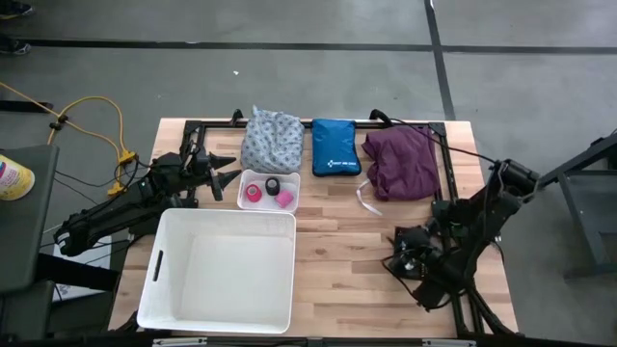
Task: Pick & place medical supplies in basket/bin
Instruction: Put the violet patient gown into the white laundry organizer
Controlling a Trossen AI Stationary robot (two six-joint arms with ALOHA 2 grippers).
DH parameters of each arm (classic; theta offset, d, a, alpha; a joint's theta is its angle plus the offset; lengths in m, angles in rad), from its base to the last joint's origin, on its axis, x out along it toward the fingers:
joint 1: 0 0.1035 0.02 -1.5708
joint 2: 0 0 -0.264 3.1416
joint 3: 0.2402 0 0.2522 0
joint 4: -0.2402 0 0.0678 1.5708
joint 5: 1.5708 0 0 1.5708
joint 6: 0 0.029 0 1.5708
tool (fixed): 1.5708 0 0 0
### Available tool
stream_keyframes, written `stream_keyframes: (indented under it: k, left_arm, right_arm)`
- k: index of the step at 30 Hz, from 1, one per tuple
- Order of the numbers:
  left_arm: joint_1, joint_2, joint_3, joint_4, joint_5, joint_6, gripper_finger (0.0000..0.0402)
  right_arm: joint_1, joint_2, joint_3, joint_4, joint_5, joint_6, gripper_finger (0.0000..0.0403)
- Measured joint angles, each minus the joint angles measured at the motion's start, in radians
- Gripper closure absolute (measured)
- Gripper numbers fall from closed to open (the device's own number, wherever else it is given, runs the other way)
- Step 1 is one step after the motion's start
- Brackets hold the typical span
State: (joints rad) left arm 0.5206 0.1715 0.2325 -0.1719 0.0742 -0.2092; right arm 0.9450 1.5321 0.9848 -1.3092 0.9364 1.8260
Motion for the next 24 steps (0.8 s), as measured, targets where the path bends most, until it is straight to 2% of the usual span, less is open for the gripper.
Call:
stream_keyframes:
  k: [6,13,19,24]
  left_arm:
    - [0.0,0.0,0.0,0.0,0.0,0.0,0.0161]
    - [0.0,0.0,0.0,0.0,0.0,0.0,0.0161]
    - [0.0,0.0,0.0,0.0,0.0,0.0,0.0161]
    - [0.0,0.0,0.0,0.0,0.0,0.0,0.0161]
  right_arm:
    - [-0.091,-0.021,0.0,0.174,0.047,-0.272,0.0228]
    - [-0.215,-0.057,0.0,0.511,0.047,-0.733,0.0228]
    - [-0.32,-0.063,0.0,0.77,-0.056,-1.074,0.0228]
    - [-0.414,-0.063,0.0,0.908,-0.176,-1.247,0.0228]
